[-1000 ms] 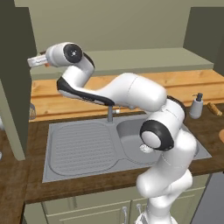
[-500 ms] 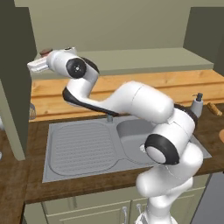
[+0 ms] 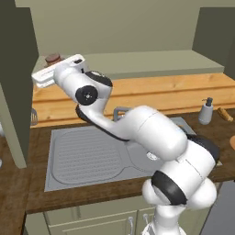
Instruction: From the different types of pastries on the counter, select a croissant and place it on the cutting board. Then retrieve a jar of jam from the cabinet and place it alongside the croissant on the cutting board.
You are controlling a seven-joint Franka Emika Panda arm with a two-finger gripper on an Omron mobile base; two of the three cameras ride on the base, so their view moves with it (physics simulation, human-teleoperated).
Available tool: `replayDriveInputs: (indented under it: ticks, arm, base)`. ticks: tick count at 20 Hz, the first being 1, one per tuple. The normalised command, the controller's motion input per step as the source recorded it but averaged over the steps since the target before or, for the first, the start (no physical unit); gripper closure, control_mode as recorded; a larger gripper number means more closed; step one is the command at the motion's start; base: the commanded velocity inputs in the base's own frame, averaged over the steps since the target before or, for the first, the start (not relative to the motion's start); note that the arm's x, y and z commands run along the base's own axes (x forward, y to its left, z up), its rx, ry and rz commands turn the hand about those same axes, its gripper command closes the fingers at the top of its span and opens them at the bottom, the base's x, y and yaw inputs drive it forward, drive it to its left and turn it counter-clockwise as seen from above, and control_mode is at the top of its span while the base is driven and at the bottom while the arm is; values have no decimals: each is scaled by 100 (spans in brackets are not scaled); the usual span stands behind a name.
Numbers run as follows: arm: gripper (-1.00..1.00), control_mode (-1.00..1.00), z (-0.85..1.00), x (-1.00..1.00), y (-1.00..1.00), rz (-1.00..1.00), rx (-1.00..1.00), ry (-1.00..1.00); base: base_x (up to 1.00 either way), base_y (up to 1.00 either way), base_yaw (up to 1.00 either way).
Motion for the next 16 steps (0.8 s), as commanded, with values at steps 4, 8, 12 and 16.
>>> replayDriveInputs:
  ticks: [4, 8, 12, 16]
  arm:
    - [100, -100, 0, -60, -23, -5, 12, -4]
    - [100, -100, 0, -67, -11, -8, 10, 0]
    - [100, -100, 5, -70, -14, -9, 10, 2]
    - [100, -100, 16, -75, -19, -10, 12, 9]
  base:
    - [0, 0, 0]
    - [0, 0, 0]
    - [0, 0, 0]
    - [0, 0, 0]
